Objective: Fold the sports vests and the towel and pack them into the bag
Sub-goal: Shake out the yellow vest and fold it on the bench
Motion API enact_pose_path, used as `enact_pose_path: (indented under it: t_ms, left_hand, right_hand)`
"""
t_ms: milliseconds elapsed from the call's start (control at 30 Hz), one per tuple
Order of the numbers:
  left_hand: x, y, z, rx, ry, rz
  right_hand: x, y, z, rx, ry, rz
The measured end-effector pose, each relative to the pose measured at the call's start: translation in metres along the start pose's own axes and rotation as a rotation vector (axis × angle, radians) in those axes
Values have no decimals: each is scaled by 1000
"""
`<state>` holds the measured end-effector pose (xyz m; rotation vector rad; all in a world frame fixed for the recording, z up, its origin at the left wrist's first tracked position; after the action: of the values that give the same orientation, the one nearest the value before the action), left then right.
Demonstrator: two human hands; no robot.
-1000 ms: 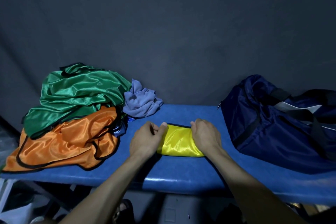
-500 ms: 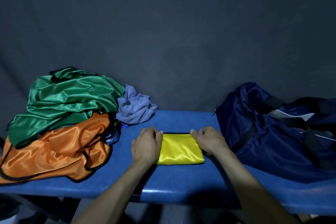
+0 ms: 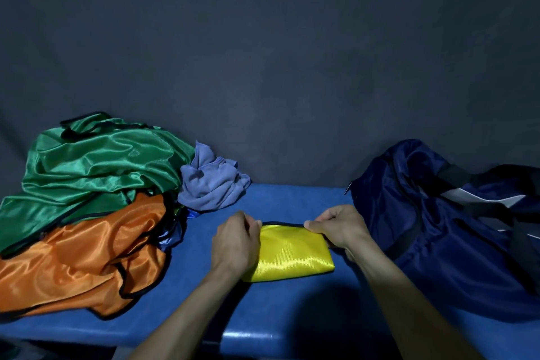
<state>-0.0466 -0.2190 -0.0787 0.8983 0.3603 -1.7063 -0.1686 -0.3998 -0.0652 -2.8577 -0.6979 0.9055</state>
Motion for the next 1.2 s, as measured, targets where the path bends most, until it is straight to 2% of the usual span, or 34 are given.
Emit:
enact_pose_path:
  t_ms: [233,433,500,600,733,967,1033,1100,1167,1200]
  left_hand:
    - [10,25,6,-115,-274,46]
    - [52,92,52,58,-398,131]
    - [65,106,60,111,-426,158]
    - [82,109,49,132,-407,198]
    - [92,106,35,-17,-411,207]
    - [93,113,46,-87,-288,174]
    - [91,108,46,65,-220,228]
    - [87,102,43,368,-143,279]
    - [87,103,39,657,-39,176]
    - [86,103,38,724,23,113]
  right_hand:
    - [10,34,-9,-9,34,16]
    - [3,63,-22,-169,180,426]
    - [8,71,-22,-201,225,496]
    - [18,91,-27,-195,215,493]
    - [23,106,-26,-204,99,443]
    - [26,108,-27,-151,4,454]
    - [26,105,-29,-160,-18,466]
    - [26,104,-30,-169,-40,465]
    - [26,104,-30,-173,-63,465]
    - [26,103,-30,-181,-78,462]
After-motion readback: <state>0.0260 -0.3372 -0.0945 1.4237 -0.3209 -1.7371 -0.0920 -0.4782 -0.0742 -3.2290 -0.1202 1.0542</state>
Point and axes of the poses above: each hand's wrist, its own y-axis towards the middle knuckle, its own x-axis out of the palm, z = x × y, the point moved 1 cm from there along y, towards the middle knuckle, and after that the axes turned 12 degrees about z, right-handed, at the moved point
